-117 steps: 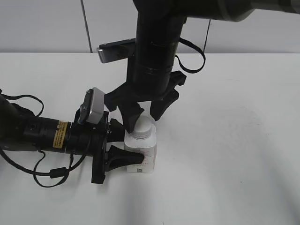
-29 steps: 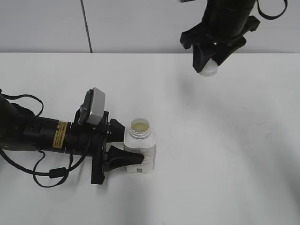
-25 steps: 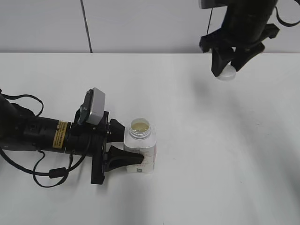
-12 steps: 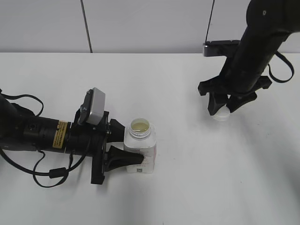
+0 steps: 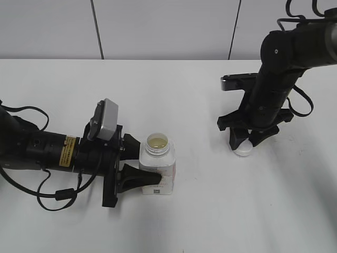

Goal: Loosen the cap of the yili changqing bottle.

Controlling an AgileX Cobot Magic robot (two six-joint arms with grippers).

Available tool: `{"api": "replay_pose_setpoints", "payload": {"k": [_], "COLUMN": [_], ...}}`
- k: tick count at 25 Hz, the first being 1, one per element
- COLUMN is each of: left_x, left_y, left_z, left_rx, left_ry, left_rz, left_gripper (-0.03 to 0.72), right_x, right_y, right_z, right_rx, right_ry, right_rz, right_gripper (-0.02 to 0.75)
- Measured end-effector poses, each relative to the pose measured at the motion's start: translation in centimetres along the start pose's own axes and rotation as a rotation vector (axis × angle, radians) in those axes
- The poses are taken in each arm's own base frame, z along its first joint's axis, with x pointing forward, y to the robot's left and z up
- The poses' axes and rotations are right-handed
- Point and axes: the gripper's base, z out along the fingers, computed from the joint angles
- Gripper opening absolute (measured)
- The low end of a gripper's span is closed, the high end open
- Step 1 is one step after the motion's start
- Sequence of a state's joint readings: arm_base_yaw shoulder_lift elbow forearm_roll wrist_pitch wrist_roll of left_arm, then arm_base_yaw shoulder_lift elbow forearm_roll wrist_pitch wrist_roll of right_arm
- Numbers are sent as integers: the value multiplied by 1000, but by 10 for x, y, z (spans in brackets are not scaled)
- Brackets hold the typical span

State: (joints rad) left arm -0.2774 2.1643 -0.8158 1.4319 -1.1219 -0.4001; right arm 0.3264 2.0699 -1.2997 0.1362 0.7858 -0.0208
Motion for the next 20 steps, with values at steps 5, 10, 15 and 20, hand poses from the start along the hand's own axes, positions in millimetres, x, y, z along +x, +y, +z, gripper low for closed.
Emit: {"api": "replay_pose_setpoints", "payload": {"k": [5,10,15,20], "left_x": [0,0,2,6], "left_y": [0,0,1,6], "left_z": [0,0,-2,-12], "left_rx": [0,0,0,-28], "left_ry": [0,1,14,16], "left_rz": [0,0,3,-9], "left_gripper": [369,373,489,576], "right_x": [0,-1,-2,-6], "right_y": [0,0,5,13], "right_z": [0,0,-6,-14], "right_rx": [0,-3,-41,-95], "right_ry": [2,5,42,52], "right_rz": [-13,-11,-40,-65], "right_gripper": [547,585,585,585]}}
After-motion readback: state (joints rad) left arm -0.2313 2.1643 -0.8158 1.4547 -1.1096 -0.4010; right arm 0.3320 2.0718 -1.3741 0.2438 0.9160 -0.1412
